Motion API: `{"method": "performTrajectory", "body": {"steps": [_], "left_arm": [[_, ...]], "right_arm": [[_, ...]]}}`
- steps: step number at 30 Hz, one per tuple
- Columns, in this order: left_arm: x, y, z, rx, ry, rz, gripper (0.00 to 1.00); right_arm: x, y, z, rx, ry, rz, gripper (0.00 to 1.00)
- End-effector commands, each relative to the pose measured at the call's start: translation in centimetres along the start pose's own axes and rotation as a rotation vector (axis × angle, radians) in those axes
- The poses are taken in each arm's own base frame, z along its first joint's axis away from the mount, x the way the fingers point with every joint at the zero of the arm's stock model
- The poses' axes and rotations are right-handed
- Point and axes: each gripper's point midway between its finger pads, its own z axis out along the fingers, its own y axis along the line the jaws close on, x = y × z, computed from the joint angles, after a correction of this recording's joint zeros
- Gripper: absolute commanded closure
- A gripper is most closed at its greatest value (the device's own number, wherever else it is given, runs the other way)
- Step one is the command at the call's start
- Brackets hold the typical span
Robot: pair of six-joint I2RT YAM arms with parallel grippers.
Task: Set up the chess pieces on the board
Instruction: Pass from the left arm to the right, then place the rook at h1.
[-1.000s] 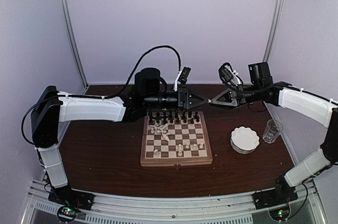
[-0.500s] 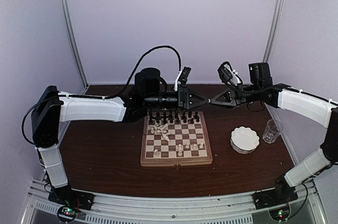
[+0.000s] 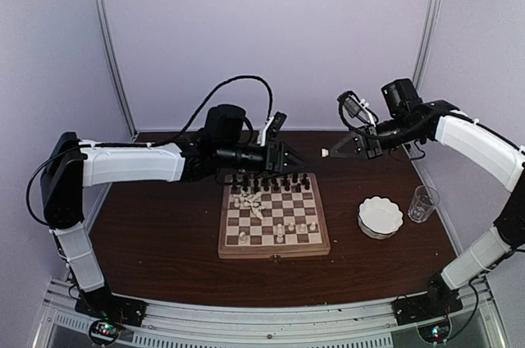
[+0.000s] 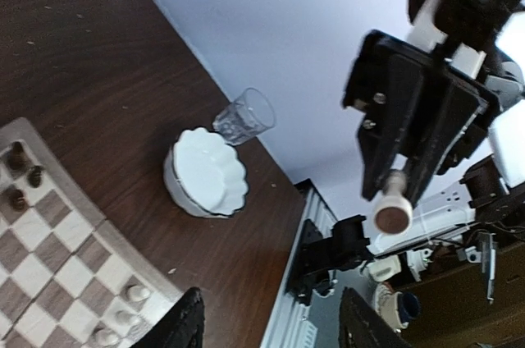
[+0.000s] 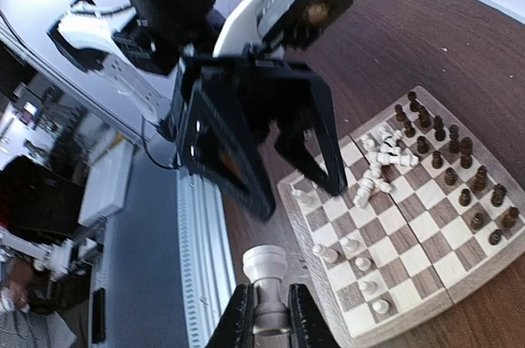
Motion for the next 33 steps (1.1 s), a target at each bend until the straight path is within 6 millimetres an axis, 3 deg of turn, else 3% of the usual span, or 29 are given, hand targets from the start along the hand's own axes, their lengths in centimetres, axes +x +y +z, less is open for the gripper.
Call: {"method": "performTrajectory", "body": {"steps": [1,8,11,14,20,33], "left_arm": [[-2.1,2.0,-6.4,-0.204,0.021,0.102,0.43],[-7.6,7.9,-15.0,-0.581,-0.056,0.167,0.42],[-9.3,9.7,-17.6,-0.706,-0.109,0.247,0.41],[-9.7,11.1,-19.4,-0.721,-0.143,0.233,0.41],[-8.0,14.0,-21.6,-0.746,-0.154,0.152,0.41],[-8.2,13.3,-22.3,-0.707,-0.186,0.104,0.41]], "right_arm": [[4.2,-0.8,-0.1,0.177,0.256,-0.184,0.94],[8.4,-2.0,1.8,0.376,0.590,-0.449,0.94],[9.8,-2.5,2.8,0.411,0.705,-0.509,0.95],[11.4,-2.9,3.7,0.433,0.828,-0.567,0.95],[13.9,-3.9,5.3,0.468,1.016,-0.670,0.96],[17.0,-6.4,7.4,0.513,1.227,-0.744,0.97]]}}
